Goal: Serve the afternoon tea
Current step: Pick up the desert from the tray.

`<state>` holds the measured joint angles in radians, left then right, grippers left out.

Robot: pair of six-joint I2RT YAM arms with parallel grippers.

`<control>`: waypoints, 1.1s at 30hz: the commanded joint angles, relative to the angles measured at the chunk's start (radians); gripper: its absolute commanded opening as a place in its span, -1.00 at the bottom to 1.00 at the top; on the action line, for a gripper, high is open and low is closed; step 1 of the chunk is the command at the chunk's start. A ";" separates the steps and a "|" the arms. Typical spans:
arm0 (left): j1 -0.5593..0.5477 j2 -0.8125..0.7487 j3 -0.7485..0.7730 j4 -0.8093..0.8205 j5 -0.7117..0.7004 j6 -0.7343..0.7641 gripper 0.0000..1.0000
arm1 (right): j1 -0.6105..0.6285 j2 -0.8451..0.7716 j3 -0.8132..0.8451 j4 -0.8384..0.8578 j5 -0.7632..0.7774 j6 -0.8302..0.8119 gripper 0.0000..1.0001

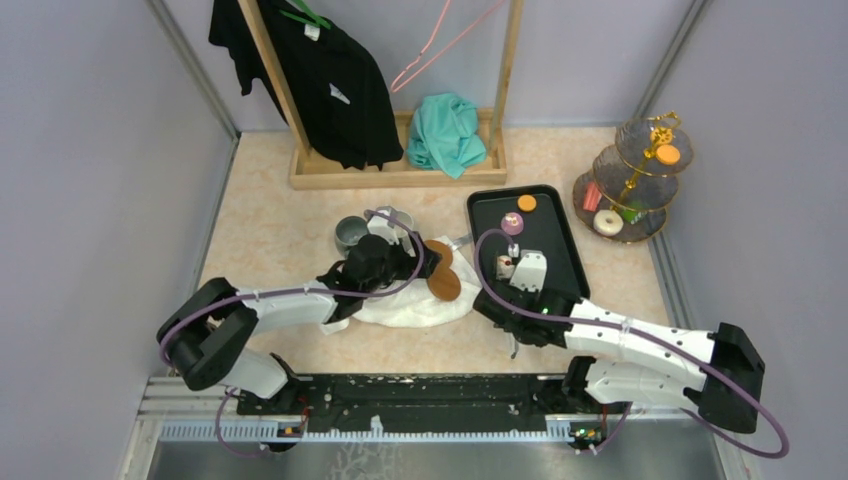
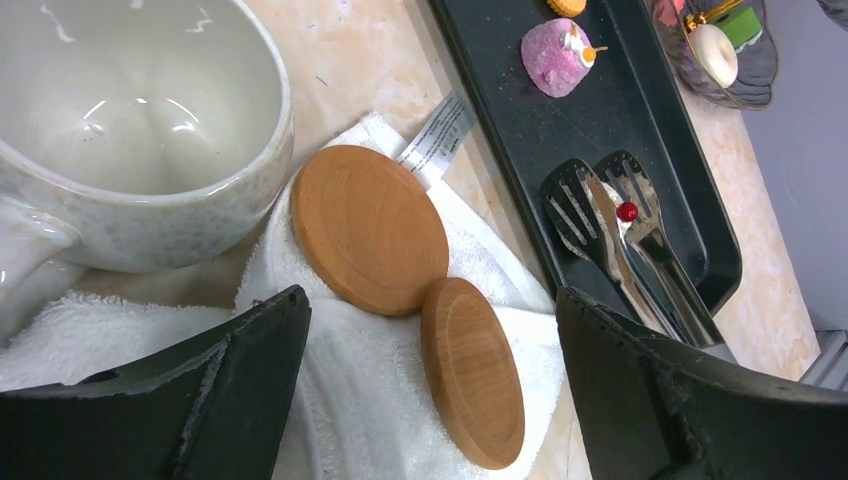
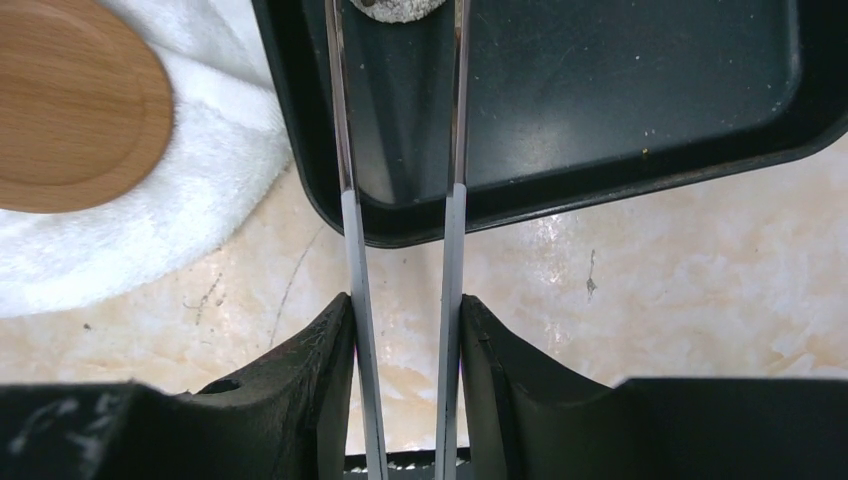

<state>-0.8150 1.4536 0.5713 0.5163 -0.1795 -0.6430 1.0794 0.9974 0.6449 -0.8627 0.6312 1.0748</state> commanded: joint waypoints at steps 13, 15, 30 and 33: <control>0.007 -0.177 -0.055 -0.080 -0.012 0.001 0.95 | 0.080 -0.051 0.188 -0.133 0.108 -0.021 -1.00; 0.007 -0.200 -0.059 -0.095 -0.009 0.002 0.94 | 0.105 -0.062 0.214 -0.160 0.137 -0.001 -1.00; 0.005 -0.255 -0.048 -0.157 -0.025 0.011 0.93 | 0.246 -0.068 0.353 -0.435 0.334 0.218 -1.00; 0.005 -0.242 -0.033 -0.157 -0.019 0.014 0.94 | 0.263 -0.058 0.394 -0.529 0.381 0.307 -1.00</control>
<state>-0.8116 1.2076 0.5224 0.3622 -0.1978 -0.6384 1.3155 0.9451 0.9443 -1.2503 0.8661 1.2350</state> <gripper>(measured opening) 0.968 0.378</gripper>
